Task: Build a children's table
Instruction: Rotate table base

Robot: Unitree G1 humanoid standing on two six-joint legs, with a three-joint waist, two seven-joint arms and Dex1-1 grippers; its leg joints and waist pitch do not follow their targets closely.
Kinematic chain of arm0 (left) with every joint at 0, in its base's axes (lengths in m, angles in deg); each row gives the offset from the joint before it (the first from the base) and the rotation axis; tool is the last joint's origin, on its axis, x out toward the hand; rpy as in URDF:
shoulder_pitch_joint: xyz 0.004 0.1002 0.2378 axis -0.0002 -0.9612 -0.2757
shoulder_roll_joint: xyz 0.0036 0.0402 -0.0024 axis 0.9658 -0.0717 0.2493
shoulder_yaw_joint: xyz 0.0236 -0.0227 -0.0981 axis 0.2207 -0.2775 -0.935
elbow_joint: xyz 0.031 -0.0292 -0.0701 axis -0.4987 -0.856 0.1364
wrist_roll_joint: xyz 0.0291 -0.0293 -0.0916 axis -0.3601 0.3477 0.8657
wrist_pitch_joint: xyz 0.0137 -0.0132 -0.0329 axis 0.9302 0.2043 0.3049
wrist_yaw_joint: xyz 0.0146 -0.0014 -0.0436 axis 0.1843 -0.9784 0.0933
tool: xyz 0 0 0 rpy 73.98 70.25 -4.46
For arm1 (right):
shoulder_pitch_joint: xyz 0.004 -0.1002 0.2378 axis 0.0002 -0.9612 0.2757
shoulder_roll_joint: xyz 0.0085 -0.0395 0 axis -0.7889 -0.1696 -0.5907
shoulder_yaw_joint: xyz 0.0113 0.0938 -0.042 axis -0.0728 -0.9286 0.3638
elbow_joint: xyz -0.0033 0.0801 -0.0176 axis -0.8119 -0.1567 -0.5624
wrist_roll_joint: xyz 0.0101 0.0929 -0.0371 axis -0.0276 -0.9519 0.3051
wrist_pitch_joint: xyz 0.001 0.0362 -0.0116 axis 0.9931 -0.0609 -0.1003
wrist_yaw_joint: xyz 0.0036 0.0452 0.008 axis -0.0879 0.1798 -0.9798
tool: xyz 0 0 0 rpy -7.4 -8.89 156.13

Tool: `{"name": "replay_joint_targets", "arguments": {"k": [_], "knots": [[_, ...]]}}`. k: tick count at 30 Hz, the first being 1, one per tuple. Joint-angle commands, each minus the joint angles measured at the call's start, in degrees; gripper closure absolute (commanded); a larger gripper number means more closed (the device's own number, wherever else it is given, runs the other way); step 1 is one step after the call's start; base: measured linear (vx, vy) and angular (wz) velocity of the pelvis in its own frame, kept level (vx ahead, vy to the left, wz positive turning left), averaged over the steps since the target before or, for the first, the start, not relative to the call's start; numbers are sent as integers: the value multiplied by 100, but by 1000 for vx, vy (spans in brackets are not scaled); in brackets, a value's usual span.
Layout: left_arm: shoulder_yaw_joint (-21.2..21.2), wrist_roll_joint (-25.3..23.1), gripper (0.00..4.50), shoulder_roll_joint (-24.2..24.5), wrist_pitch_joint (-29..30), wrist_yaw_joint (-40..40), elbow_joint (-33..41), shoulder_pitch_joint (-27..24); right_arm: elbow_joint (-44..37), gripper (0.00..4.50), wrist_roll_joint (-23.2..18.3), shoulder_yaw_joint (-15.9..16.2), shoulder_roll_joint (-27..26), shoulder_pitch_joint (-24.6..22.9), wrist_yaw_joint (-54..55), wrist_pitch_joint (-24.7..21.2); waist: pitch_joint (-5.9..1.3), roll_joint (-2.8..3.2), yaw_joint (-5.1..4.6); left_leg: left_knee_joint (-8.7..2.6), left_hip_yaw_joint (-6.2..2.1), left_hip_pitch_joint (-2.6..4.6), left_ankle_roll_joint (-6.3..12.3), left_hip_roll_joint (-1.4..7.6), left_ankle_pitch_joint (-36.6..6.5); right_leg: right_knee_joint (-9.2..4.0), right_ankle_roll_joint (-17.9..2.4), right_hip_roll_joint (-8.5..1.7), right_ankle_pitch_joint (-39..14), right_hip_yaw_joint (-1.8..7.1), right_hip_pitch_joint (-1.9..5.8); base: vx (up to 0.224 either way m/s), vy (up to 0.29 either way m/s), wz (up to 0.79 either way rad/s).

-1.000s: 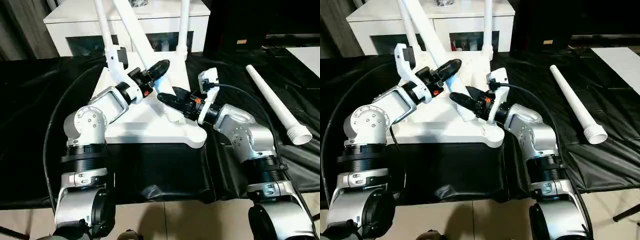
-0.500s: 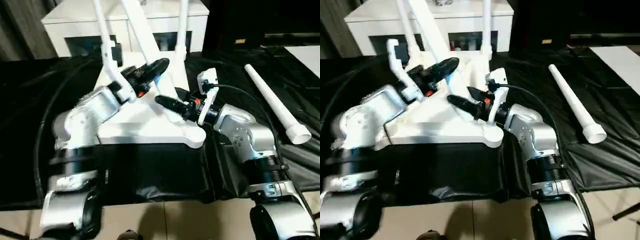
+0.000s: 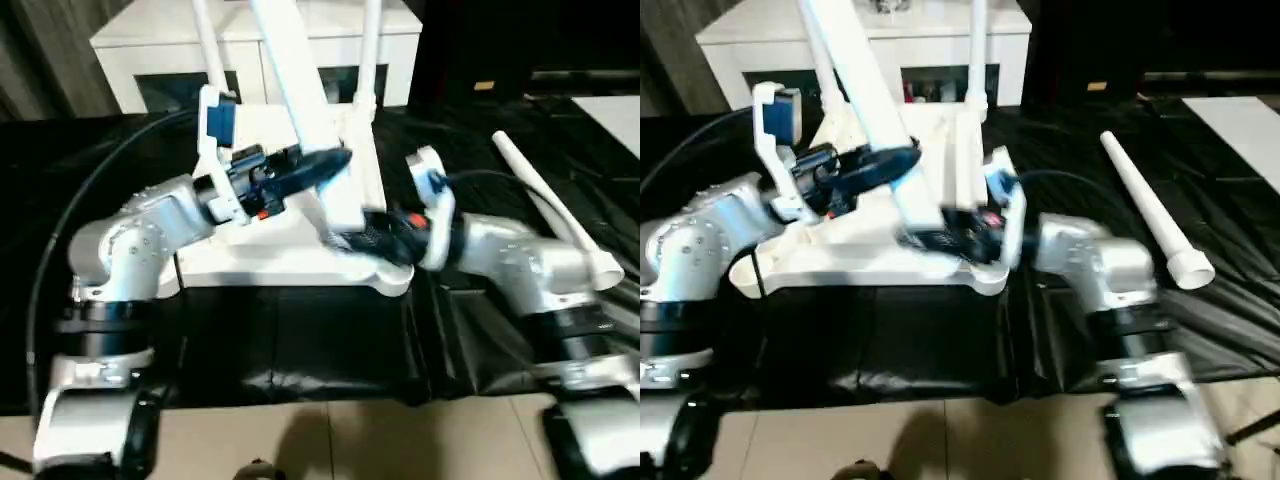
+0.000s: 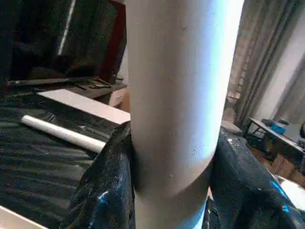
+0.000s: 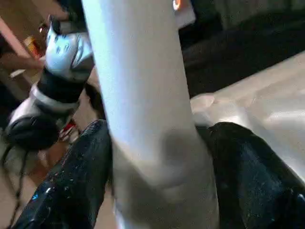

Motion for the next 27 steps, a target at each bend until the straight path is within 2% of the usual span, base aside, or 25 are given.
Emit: {"name": "replay_joint_targets", "arguments": {"k": [1,4,5,8,9,13,14,18,20,22,24,25,27], "knots": [[15,124,260,56,-18,-139,161,59,-18,142,10,122,34,48,-68,-105,-457,-85,3,-426,27,92,76,38,-1012,-383,-1132,-204,-1280,168,372,0,0,0],[25,77,260,43,-75,-90,152,62,40,156,55,181,12,77,-75,-80,-468,-85,5,-416,30,106,80,43,-976,-375,-1193,-205,-1201,169,359,0,0,0],[23,73,260,37,-84,-80,142,69,49,175,66,195,-1,80,-75,-72,-470,-89,7,-412,31,104,84,40,-958,-368,-1213,-203,-1159,167,365,0,0,0],[24,85,260,32,-92,-76,141,73,30,181,69,231,-8,68,-76,-73,-472,-91,13,-408,33,108,92,41,-945,-364,-1229,-202,-1137,167,364,0,0,0],[26,86,260,22,-103,-66,133,71,-2,184,49,233,-20,47,-84,-83,-474,-63,21,-405,31,105,86,40,-946,-364,-1232,-201,-1127,166,363,0,0,0],[5,75,260,-15,-153,-16,37,110,-44,187,50,235,-73,16,-53,-44,-478,-80,19,-401,31,100,89,35,-930,-358,-1251,-199,-1065,163,373,0,0,0],[-11,90,260,-24,-150,-1,28,124,-50,187,51,225,-79,17,-34,-29,-479,-66,17,-402,31,105,84,37,-945,-361,-1251,-197,-1077,161,368,0,0,0],[-72,58,260,-77,-259,123,-10,139,14,187,141,66,-209,47,332,215,-481,-66,13,-400,28,102,61,32,-968,-362,-1249,-199,-1089,160,371,0,0,0],[-104,-204,204,-183,-547,476,-184,180,76,188,327,-96,-383,73,886,549,-478,-31,3,-405,22,103,24,35,-999,-376,-1215,-207,-1126,164,352,0,0,0],[-244,-363,190,-335,-762,961,-335,270,97,189,551,-141,-492,73,1354,794,-475,-57,-15,-415,20,108,-59,28,-1011,-380,-1149,-206,-1156,165,367,0,0,0],[-331,-511,168,-454,-894,1407,-398,336,84,192,805,-123,-578,36,1788,1024,-482,18,-13,-410,17,133,-119,22,-1049,-391,-1108,-194,-1151,167,351,0,0,0],[-312,-656,155,-516,-987,1651,-391,343,94,192,929,-161,-669,16,2130,1122,-485,-11,-27,-417,10,118,-149,19,-1061,-384,-1076,-194,-1112,162,374,0,0,0],[-262,-899,141,-602,-1124,2018,-412,353,93,192,1147,-133,-751,-15,2516,1296,-496,59,-30,-419,-6,121,-186,12,-1076,-374,-1032,-194,-1036,154,381,0,0,0]]}}
